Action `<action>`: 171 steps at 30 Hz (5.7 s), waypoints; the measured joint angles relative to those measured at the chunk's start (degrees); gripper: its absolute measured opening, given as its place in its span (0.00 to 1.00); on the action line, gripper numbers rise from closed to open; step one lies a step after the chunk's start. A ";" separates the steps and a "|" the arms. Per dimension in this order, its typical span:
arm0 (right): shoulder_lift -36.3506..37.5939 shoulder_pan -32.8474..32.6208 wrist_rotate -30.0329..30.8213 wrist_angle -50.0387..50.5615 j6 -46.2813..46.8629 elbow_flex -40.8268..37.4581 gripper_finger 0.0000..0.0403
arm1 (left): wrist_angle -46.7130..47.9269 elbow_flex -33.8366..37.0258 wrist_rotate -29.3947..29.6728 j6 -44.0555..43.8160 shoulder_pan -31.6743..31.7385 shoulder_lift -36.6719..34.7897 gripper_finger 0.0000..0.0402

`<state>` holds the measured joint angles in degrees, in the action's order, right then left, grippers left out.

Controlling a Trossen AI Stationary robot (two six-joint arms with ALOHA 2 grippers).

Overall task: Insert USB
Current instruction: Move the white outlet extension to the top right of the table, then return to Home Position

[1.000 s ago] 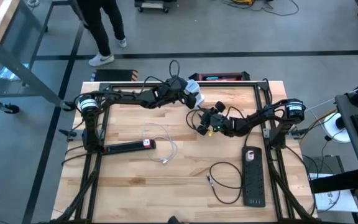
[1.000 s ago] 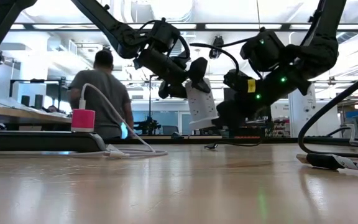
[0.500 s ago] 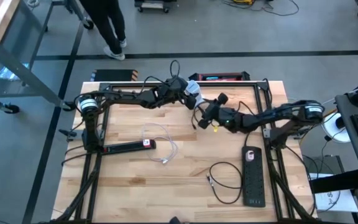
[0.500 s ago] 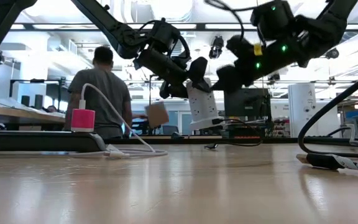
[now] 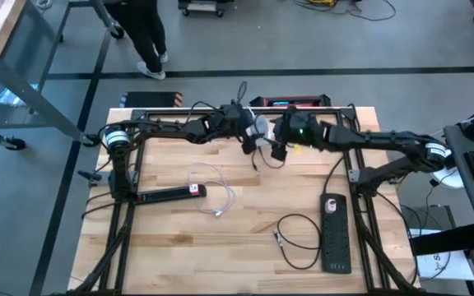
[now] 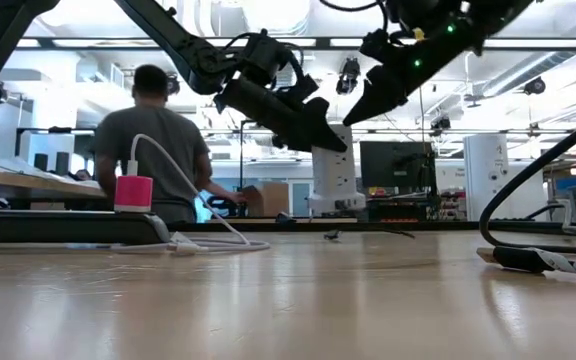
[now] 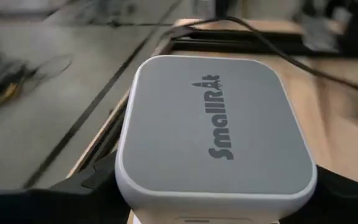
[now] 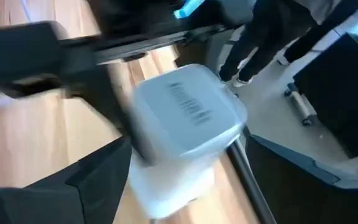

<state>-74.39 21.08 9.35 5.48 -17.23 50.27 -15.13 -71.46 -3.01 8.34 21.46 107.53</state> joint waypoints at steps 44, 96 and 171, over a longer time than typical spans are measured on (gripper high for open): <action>-12.88 5.64 -20.74 15.44 -8.11 14.16 0.78 | 4.06 0.02 -11.36 11.59 -0.51 0.02 0.70; 13.14 30.94 6.35 26.09 38.18 -5.88 0.69 | 17.67 1.86 -0.58 18.16 1.44 -9.69 0.86; 13.65 16.49 -21.82 3.24 13.24 -4.65 0.80 | 23.38 2.79 -3.19 15.24 1.99 -16.33 0.82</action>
<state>-60.74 37.57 -12.47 8.72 -3.99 45.63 8.25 -68.68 -6.21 23.58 23.44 91.20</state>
